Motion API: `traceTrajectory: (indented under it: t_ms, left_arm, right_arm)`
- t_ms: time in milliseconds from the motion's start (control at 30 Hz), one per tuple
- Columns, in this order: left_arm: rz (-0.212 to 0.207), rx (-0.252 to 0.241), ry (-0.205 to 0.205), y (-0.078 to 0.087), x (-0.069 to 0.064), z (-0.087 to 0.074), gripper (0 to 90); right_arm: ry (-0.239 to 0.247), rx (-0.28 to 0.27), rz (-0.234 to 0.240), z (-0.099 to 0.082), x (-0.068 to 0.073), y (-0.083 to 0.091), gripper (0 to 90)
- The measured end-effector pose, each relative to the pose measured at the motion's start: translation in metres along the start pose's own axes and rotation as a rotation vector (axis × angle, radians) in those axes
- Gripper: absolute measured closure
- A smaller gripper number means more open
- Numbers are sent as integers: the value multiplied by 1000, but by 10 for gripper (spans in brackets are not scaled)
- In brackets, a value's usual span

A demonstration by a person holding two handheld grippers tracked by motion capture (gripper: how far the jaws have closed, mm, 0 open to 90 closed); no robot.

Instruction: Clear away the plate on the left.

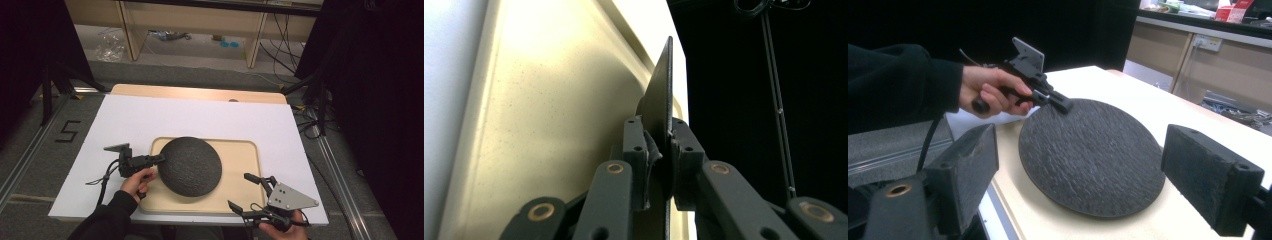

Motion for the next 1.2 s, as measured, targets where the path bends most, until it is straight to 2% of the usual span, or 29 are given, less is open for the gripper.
traceTrajectory:
  t_ms: [33,100,233,267,367,467,533,567,633,667,700,900,967,1000,1033,1100,1200]
  left_arm:
    - [4,-5,7,-1,0,0,811]
    - [15,-3,-1,-2,1,-2,817]
    - [23,12,-26,-3,2,-6,828]
    - [40,17,-2,-4,1,-8,830]
    - [47,40,-18,-6,1,-13,837]
    - [44,37,-21,-8,1,-16,841]
    - [51,53,-21,-8,1,-18,842]
    - [53,55,-23,-9,1,-18,843]
    - [44,40,-25,-10,1,-19,844]
    - [45,53,-32,-10,1,-20,843]
    - [43,43,-23,-11,0,-20,843]
    - [53,60,-23,-13,1,-22,845]
    - [41,62,-48,-14,3,-22,846]
    - [46,54,-27,-15,2,-22,847]
    - [47,52,-26,-16,2,-23,848]
    - [55,67,-33,-16,3,-24,851]
    - [60,58,-38,-18,5,-25,856]
  right_arm:
    - [-1,-1,-4,0,0,0,164]
    - [1,7,14,-1,2,0,164]
    - [0,8,9,0,1,0,164]
    - [2,11,10,-1,1,0,164]
    - [1,9,13,0,2,0,164]
    - [3,7,8,-1,2,-1,164]
    - [2,13,12,-1,2,1,164]
    - [0,-2,16,1,2,0,164]
    - [3,8,9,-1,2,0,164]
    - [4,7,8,-1,2,0,164]
    - [3,12,9,-1,2,0,165]
    - [3,5,5,-1,2,-1,165]
    - [4,4,8,0,2,-1,165]
    - [6,7,14,-1,3,-1,165]
    - [3,10,16,-2,3,-1,165]
    - [2,5,8,0,2,-1,165]
    - [4,9,19,-2,3,-1,165]
Point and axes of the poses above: each handheld gripper's, and its own axes: y roughly backward along the jaws, z roughly out of its top, x roughly to its left, the point moved 10 cm from there along -y, roughly forward along the jaws, and after that the axes turned 11 degrees about -x, right-handed, at the moved point
